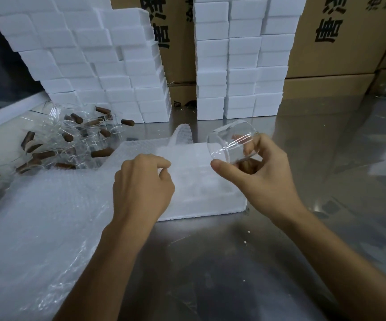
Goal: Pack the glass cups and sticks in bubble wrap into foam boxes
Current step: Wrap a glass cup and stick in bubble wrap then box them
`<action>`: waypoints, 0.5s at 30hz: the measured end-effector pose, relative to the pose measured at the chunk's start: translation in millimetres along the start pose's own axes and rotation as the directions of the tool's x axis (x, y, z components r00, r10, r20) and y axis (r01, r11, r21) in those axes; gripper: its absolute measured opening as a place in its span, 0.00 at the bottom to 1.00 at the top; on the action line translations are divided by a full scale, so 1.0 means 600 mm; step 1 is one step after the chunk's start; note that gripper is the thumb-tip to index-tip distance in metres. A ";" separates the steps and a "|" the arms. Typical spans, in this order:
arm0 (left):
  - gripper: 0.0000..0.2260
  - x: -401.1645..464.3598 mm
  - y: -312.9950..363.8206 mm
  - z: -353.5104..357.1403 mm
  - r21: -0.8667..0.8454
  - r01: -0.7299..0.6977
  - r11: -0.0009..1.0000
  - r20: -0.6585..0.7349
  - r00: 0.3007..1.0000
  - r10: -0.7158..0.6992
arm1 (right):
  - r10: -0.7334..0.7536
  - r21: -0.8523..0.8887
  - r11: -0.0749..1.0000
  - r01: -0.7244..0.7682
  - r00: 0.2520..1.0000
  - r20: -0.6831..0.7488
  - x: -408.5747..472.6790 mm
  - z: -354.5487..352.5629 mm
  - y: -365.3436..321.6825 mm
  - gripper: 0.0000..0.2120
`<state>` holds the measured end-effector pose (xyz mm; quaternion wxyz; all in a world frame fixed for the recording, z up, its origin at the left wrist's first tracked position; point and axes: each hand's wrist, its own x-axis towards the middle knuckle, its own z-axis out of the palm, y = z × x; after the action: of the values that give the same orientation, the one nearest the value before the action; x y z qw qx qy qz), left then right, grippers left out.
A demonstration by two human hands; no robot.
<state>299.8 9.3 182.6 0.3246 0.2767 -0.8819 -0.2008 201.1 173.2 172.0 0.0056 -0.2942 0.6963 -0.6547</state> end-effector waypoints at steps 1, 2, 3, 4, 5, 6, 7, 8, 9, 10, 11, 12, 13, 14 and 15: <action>0.10 -0.001 0.003 -0.001 -0.023 -0.010 1.000 -0.002 1.000 0.010 | 0.045 0.072 0.996 -0.047 0.999 0.025 0.000 0.001 -0.002 0.19; 0.10 -0.002 0.006 -0.002 -0.049 -0.018 0.999 -0.002 1.000 0.018 | 0.089 0.157 0.983 -0.096 0.994 0.056 0.002 0.001 -0.005 0.17; 0.10 -0.002 0.009 -0.003 -0.074 -0.023 0.997 -0.002 1.000 0.023 | 0.133 0.273 0.949 -0.157 0.986 0.105 0.003 0.002 -0.008 0.14; 0.10 -0.001 0.012 -0.003 -0.095 -0.027 0.995 -0.006 1.000 0.026 | 0.172 0.426 0.874 -0.233 0.969 0.177 0.005 0.003 -0.012 0.12; 0.11 -0.002 0.016 -0.003 -0.109 -0.035 0.993 -0.011 0.999 0.034 | 0.191 0.581 0.750 -0.317 0.944 0.268 0.006 0.003 -0.015 0.11; 0.12 -0.004 0.019 -0.002 -0.115 -0.049 0.992 -0.016 0.999 0.048 | 0.175 0.693 0.606 -0.390 0.915 0.362 0.005 0.003 -0.019 0.11; 0.14 -0.006 0.022 -0.001 -0.114 -0.069 0.991 -0.018 0.998 0.068 | 0.136 0.754 0.479 -0.450 0.886 0.443 0.002 0.003 -0.023 0.10; 0.15 -0.007 0.024 0.001 -0.109 -0.092 0.990 -0.014 0.996 0.091 | 0.095 0.777 0.389 -0.495 0.860 0.501 -0.001 0.005 -0.027 0.10; 0.16 -0.009 0.026 0.002 -0.101 -0.113 0.989 -0.005 0.994 0.113 | 0.059 0.779 0.338 -0.527 0.839 0.542 -0.006 0.007 -0.031 0.10; 0.17 -0.011 0.027 0.005 -0.088 -0.131 0.987 0.010 0.991 0.133 | 0.029 0.772 0.316 -0.552 0.819 0.574 -0.010 0.010 -0.035 0.10; 0.16 -0.014 0.030 0.007 -0.081 -0.148 0.986 0.035 0.988 0.151 | 0.005 0.762 0.310 -0.568 0.803 0.596 -0.015 0.013 -0.040 0.10; 0.14 -0.017 0.034 0.009 -0.084 -0.163 0.983 0.065 0.984 0.169 | -0.002 0.754 0.317 -0.575 0.795 0.607 -0.020 0.018 -0.045 0.11; 0.11 -0.020 0.038 0.010 -0.095 -0.175 0.980 0.091 0.979 0.184 | 0.003 0.751 0.330 -0.572 0.796 0.605 -0.024 0.022 -0.049 0.11; 0.08 -0.022 0.041 0.012 -0.112 -0.179 0.977 0.107 0.976 0.191 | 0.021 0.752 0.337 -0.567 0.803 0.595 -0.026 0.026 -0.050 0.12; 0.09 -0.024 0.042 0.013 -0.135 -0.180 0.974 0.105 0.975 0.195 | 0.046 0.759 0.332 -0.560 0.814 0.580 -0.027 0.028 -0.049 0.13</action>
<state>294.4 38.9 184.0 0.3063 0.1591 -0.9073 -0.2399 233.1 165.6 190.6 0.4557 -0.2464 0.2432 -0.8200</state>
